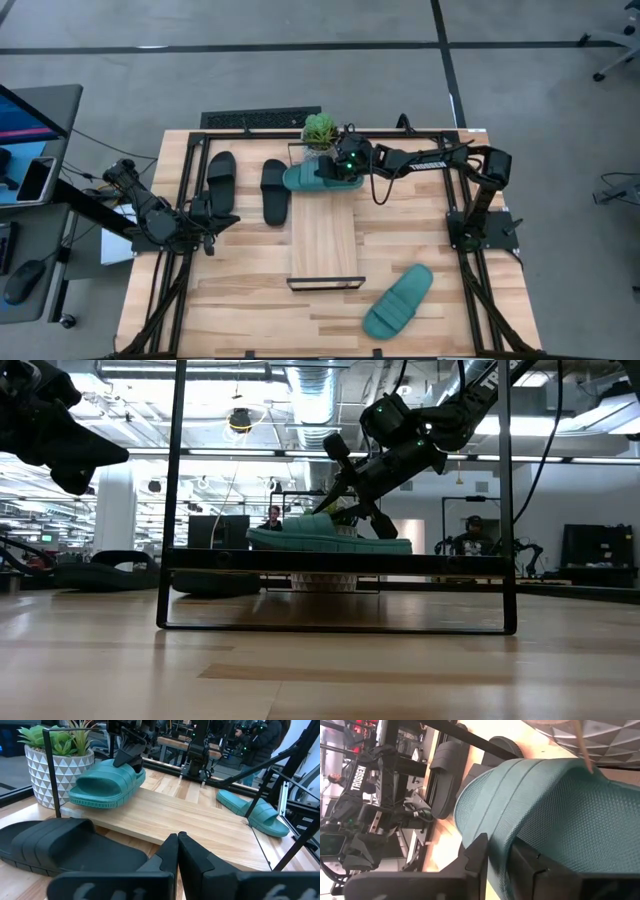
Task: Pick and place slides into the shelf
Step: Put the top green slide on the shelf
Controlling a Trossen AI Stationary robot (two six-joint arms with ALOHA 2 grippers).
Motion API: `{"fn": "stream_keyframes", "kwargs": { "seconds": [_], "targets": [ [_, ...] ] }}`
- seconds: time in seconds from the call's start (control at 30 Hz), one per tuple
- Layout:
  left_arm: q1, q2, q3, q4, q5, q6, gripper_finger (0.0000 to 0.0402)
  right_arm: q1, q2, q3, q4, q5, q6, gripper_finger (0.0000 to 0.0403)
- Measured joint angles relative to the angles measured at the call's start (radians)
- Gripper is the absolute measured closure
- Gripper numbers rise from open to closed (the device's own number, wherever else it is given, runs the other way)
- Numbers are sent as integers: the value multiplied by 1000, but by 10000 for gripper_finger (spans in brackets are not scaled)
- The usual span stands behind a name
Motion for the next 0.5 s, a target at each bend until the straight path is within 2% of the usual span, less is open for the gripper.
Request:
{"fn": "stream_keyframes", "kwargs": {
  "seconds": [0.5],
  "targets": [
    [0,0,0,0,0,0,401,0,18,0,9,-5,0,329]
  ]
}}
